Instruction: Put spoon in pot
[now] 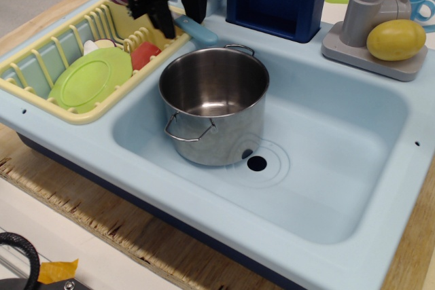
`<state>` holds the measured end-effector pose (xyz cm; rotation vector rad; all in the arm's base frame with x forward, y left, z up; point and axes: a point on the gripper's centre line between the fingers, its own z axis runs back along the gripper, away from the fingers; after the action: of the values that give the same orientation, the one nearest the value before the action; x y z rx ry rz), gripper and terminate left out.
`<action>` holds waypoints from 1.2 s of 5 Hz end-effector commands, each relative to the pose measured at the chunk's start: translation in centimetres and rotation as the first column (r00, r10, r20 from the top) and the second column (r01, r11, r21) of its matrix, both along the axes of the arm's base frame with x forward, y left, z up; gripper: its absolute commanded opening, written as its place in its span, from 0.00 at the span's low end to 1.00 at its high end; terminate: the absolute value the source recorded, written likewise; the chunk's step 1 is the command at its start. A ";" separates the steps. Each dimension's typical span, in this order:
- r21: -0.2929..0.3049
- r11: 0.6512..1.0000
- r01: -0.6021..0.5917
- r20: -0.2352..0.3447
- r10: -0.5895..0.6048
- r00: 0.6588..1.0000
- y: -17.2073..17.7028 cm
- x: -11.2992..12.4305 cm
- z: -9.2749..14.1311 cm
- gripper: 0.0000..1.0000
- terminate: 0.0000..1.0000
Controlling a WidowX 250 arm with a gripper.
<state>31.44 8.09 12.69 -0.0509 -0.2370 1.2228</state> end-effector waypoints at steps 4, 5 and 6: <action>0.081 0.996 -0.036 0.077 0.030 0.997 -1.0 -1.4 5.2 0.00 0.00; 0.101 0.992 -0.078 0.129 0.065 0.989 -1.3 -2.1 6.3 0.00 0.00; 0.083 0.993 -0.082 0.109 0.072 0.991 -2.2 -3.2 6.4 0.00 0.00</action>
<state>27.72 5.21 17.48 -0.0089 -0.3355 1.2801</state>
